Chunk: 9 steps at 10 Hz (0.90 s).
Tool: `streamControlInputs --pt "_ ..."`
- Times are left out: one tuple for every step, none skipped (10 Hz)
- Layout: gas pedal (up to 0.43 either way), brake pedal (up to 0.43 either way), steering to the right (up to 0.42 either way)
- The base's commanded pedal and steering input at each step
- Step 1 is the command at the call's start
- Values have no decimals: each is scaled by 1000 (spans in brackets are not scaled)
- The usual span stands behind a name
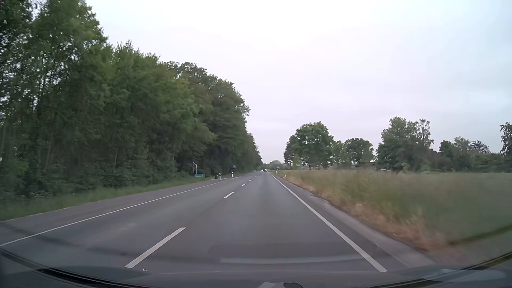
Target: Follow the waypoints while adhering to traffic rules and regulations
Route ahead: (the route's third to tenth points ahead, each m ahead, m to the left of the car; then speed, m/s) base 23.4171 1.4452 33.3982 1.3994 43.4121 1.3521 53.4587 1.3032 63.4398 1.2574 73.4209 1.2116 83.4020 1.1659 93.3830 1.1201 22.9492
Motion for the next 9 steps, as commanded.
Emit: streamControlInputs --pt "228 0 -2" --pt "228 0 -2" --pt "228 0 -2" --pt "228 0 -2" --pt "228 0 -2" --pt "228 0 -2" --pt "228 0 -2" --pt "228 0 -1" --pt "228 0 0"
